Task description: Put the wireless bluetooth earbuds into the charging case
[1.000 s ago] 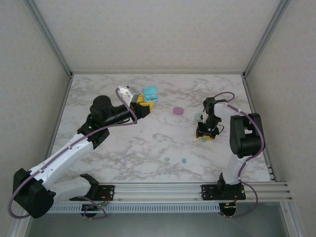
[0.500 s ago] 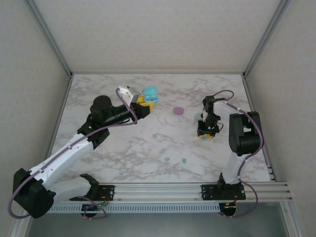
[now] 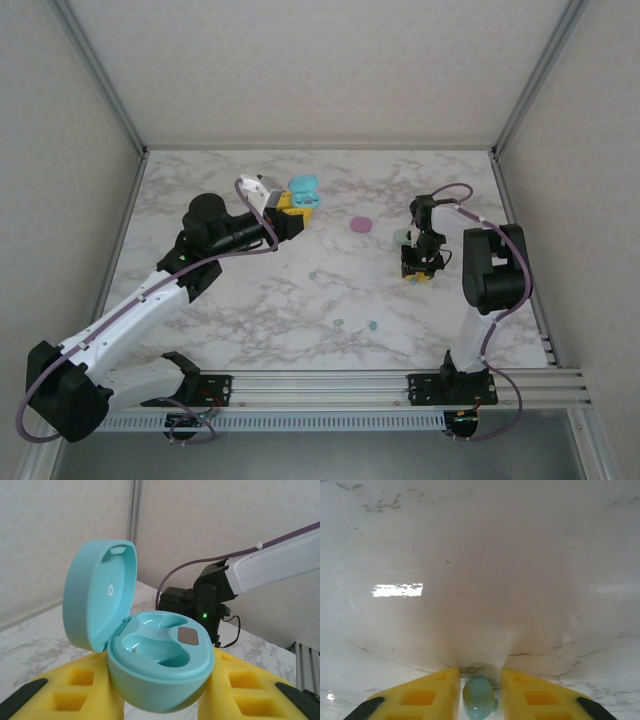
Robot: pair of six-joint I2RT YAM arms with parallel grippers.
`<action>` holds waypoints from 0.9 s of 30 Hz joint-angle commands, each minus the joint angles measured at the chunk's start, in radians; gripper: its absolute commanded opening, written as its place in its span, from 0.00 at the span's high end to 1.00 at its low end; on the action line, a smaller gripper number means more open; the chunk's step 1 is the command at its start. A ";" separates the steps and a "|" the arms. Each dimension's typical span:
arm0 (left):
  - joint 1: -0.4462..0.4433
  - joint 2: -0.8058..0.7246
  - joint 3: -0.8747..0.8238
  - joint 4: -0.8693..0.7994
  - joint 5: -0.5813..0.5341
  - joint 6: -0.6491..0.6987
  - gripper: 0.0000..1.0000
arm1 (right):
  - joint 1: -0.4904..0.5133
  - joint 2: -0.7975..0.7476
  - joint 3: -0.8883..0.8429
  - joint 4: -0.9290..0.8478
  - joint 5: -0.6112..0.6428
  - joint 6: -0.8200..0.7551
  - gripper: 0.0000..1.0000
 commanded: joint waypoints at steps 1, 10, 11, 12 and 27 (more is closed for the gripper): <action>-0.009 -0.004 0.028 0.008 -0.011 0.012 0.72 | 0.006 0.020 0.012 -0.019 0.012 -0.003 0.73; -0.009 0.002 0.027 0.011 -0.011 0.009 0.72 | 0.005 -0.022 0.006 -0.017 -0.021 0.022 0.82; -0.009 0.003 0.028 0.011 -0.011 0.009 0.72 | 0.005 -0.041 0.009 -0.017 -0.037 0.029 0.82; -0.008 0.003 0.028 0.013 -0.014 0.008 0.72 | 0.004 -0.067 0.010 -0.018 -0.068 0.037 0.83; 0.076 -0.033 -0.023 0.029 -0.013 0.028 0.72 | 0.003 -0.377 0.071 0.441 -1.125 0.493 0.83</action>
